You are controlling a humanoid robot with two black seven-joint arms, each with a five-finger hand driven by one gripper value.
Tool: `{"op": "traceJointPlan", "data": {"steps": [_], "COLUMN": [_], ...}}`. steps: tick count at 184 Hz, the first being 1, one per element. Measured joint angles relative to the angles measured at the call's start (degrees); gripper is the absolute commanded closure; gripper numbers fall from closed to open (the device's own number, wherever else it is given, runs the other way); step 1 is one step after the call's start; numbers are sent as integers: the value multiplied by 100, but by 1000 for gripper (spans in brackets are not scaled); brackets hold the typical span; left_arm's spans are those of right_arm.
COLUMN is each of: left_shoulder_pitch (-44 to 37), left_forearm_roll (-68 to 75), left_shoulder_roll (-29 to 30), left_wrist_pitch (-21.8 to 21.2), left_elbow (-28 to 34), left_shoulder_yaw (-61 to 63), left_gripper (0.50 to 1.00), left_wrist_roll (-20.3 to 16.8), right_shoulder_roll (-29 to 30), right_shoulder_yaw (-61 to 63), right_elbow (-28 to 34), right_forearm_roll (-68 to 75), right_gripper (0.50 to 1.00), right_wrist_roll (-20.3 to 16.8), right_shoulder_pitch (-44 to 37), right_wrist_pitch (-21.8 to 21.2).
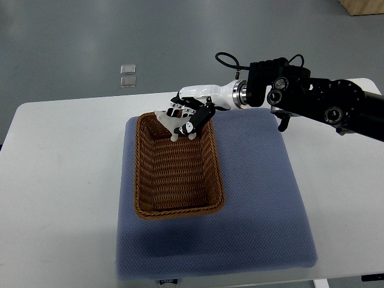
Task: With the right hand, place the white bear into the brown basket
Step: 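Lift the bear and carry it over the wicker basket, then lower the bear into the basket and open the right hand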
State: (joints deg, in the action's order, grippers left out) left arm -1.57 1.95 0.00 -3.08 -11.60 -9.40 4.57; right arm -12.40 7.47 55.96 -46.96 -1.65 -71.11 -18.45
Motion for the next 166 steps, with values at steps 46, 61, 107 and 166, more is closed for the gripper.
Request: {"op": "traceJointPlan", "data": {"steps": [46,61,107,166], "left_shoulder_pitch": [2,1,3,0], "left_forearm_roll": [0,-1,-2,-2], "left_shoulder_roll": [0,0,0,0], "left_wrist_pitch": [0,0,0,0], "left_elbow": [16,14,-6,-2], "left_shoulder_yaw": [-1,-1,1,8], "left_gripper": [500,500,500,500], "left_wrist_roll": [0,0,0,0], "right_shoulder_roll": [589,684,778,843], "right_shoulder_yaw": [-2,-2,-1,6], "right_elbow": [-502,-609,-824,-937], "right_forearm_roll": [-56,-58,-67,-68], "right_gripper": [1000,1000,1000,879], "right_wrist_roll": [7,8,8,24], "right_shoulder_pitch": [340,407,608,761], "right_wrist_pitch": [152,192,223,331]}}
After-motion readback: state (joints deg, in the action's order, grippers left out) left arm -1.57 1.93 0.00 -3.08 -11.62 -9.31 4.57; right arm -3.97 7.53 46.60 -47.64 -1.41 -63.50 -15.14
